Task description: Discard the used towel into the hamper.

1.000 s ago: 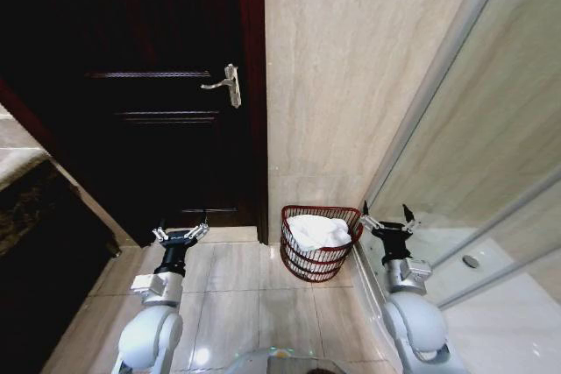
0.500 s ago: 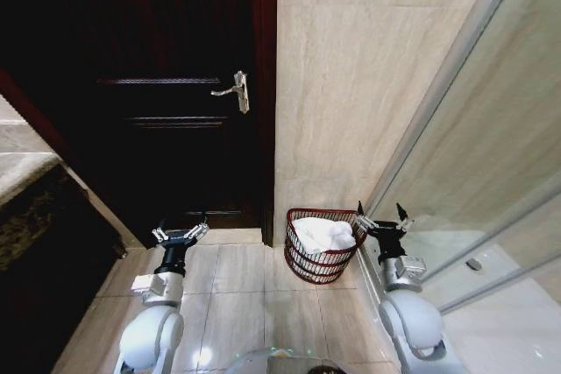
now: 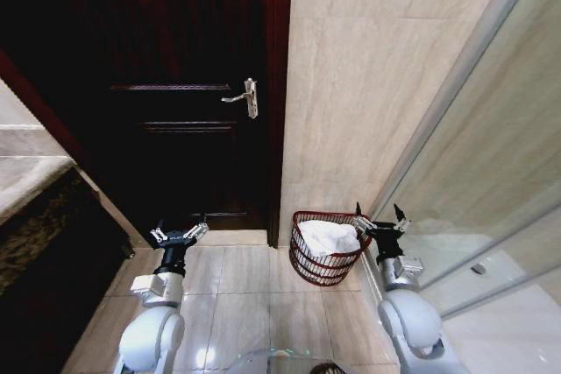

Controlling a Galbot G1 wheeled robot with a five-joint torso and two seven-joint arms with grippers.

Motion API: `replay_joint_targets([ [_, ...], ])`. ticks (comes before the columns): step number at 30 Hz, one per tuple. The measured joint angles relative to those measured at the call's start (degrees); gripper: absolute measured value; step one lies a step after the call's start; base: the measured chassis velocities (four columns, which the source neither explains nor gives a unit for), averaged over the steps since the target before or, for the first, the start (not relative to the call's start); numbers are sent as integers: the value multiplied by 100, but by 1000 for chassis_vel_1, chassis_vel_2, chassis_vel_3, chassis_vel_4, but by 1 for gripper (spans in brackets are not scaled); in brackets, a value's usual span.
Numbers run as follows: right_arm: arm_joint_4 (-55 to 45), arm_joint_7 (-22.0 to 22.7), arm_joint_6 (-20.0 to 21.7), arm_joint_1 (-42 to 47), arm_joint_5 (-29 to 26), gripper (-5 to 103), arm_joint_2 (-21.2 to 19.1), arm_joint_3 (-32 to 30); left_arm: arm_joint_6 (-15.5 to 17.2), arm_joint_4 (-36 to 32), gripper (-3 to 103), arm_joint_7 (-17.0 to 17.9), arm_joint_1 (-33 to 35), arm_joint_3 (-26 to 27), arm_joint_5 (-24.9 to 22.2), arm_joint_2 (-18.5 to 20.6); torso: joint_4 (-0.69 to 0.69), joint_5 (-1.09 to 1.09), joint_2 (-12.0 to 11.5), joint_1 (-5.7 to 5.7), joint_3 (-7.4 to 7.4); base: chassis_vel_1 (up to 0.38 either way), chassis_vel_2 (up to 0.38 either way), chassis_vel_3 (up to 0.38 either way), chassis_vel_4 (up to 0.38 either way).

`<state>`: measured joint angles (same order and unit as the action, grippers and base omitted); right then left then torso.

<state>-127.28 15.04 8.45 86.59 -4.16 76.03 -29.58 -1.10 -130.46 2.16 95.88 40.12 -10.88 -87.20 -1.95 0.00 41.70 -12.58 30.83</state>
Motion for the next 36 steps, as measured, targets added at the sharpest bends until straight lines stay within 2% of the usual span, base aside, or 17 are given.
replay_joint_targets([
  [27,-63,8,-82,121,-36,100,18,-41,-25,-55,100,46,9,-23,152,-29,0,-1,709,-309,399,37,36,-9,-9],
  [33,-79,4,-89,143,-38,100,25,-48,-26,-54,100,46,13,3,143,-14,0,-1,780,-339,438,0,0,0,0],
  [36,-37,4,-303,114,-135,100,45,-51,-27,-72,100,46,27,25,134,-1,0,-1,873,-380,488,0,0,0,0],
])
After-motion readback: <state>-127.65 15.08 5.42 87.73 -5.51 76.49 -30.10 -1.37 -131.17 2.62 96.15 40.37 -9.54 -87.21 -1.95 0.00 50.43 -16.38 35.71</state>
